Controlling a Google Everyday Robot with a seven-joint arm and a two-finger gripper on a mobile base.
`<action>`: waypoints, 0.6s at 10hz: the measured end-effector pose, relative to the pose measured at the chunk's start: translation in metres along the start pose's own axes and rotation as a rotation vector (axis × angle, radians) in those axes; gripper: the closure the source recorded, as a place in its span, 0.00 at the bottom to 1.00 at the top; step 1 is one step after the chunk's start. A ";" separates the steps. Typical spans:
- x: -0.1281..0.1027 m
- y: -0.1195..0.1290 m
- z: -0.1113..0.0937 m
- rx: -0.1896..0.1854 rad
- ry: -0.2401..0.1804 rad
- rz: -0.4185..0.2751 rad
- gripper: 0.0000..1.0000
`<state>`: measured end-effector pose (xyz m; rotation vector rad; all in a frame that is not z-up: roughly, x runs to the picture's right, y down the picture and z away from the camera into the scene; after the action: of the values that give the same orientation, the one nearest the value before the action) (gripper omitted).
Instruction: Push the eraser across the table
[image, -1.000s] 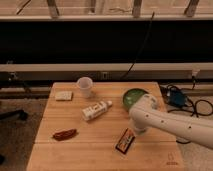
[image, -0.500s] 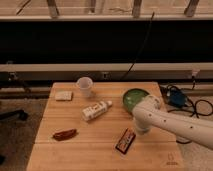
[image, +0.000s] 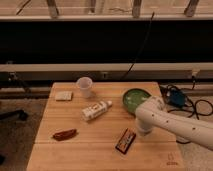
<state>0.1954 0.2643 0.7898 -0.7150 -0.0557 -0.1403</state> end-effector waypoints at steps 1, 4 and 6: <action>-0.001 0.001 0.004 -0.006 -0.005 -0.001 0.83; -0.008 0.001 0.007 -0.013 -0.013 -0.017 0.83; -0.017 -0.001 0.006 -0.013 -0.021 -0.039 0.83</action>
<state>0.1787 0.2696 0.7934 -0.7285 -0.0887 -0.1708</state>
